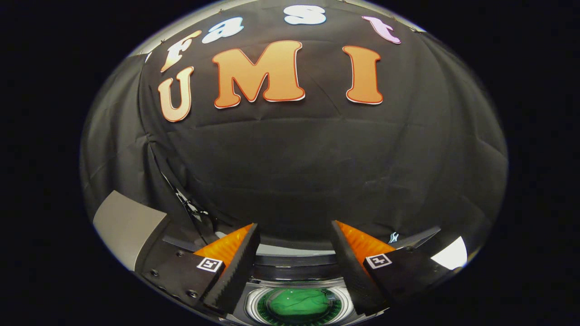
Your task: Put the clothes into the washing machine and then close the washing machine lid.
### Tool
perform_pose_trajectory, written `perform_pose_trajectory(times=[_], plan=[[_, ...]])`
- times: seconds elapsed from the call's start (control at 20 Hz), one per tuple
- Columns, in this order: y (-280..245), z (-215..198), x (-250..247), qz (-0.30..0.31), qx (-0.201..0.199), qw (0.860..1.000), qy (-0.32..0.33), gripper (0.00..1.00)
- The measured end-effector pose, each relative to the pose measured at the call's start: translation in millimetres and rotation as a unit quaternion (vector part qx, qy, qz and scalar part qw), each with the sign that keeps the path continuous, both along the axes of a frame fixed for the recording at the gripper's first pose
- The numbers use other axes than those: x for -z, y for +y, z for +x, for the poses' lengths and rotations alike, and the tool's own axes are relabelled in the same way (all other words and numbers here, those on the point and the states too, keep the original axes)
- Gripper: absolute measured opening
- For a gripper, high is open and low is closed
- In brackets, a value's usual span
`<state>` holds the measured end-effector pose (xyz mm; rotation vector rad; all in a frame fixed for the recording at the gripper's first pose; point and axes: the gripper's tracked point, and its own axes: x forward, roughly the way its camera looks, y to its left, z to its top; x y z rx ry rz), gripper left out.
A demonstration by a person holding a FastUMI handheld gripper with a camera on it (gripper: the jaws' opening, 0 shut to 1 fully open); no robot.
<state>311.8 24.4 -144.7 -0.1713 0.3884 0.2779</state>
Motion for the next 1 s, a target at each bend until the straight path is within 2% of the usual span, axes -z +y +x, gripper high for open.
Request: perform_pose_trajectory(times=[0.55, 0.75, 1.0], plan=[[-25.7, -82.0, 28.2, -0.005, 0.009, 1.0, 0.01, 0.99], [-47.8, -117.5, 64.1, -0.016, 0.039, 0.998, 0.054, 0.99], [-50.9, -139.7, 52.1, -0.004, 0.061, 0.997, 0.041, 0.99]])
